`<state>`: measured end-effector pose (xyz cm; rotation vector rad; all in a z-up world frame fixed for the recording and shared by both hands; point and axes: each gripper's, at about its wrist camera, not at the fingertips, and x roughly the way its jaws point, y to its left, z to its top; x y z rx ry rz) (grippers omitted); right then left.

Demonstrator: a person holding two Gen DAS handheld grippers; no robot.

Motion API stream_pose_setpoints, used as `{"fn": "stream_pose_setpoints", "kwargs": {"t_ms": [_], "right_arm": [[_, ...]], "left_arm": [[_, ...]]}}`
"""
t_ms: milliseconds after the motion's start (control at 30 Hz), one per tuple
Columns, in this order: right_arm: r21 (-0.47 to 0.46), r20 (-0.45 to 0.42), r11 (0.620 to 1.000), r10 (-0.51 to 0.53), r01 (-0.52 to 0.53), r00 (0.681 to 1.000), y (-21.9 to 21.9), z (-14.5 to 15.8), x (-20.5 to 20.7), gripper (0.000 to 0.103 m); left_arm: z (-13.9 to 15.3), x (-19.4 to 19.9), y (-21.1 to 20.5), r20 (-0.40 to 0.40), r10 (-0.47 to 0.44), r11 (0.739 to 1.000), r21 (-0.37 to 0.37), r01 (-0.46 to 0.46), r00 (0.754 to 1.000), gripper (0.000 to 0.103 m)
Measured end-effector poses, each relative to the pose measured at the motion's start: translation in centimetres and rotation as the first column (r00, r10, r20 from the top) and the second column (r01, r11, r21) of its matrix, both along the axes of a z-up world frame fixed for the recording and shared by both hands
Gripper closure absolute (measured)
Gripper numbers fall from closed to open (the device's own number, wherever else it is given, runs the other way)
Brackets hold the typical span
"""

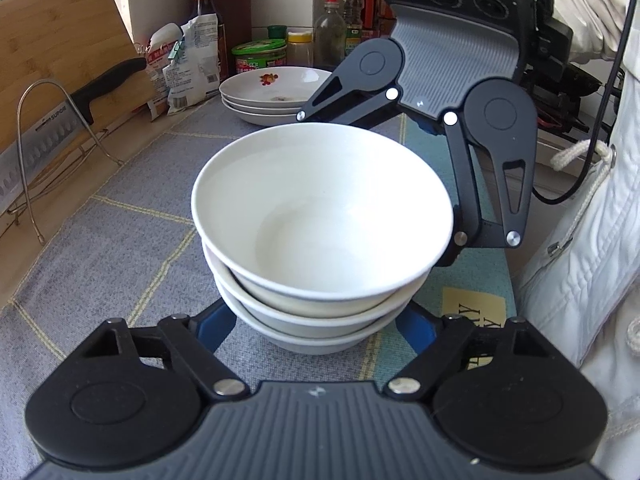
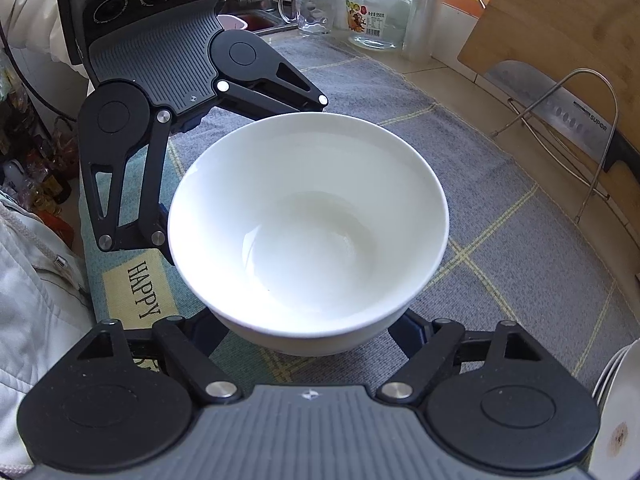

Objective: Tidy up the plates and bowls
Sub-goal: 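Lift the bowl stack with both tools and carry it over the plate stack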

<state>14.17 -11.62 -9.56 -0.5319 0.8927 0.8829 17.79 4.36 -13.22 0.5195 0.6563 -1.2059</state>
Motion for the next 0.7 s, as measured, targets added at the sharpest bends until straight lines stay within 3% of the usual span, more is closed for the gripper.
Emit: {"fn": "stream_pose_setpoints", "kwargs": {"t_ms": [367, 700], "right_arm": [[0.005, -0.013, 1.000, 0.011, -0.011, 1.000, -1.3, 1.3, -0.2, 0.015], [-0.007, 0.007, 1.000, 0.009, -0.009, 1.000, -6.3, 3.4, 0.0, 0.015]], "left_arm": [[1.7, -0.4, -1.7, 0.001, 0.014, 1.000, 0.008, -0.014, 1.000, 0.017], [3.5, 0.2, -7.0, 0.021, 0.014, 1.000, -0.003, -0.014, 1.000, 0.017]]}}
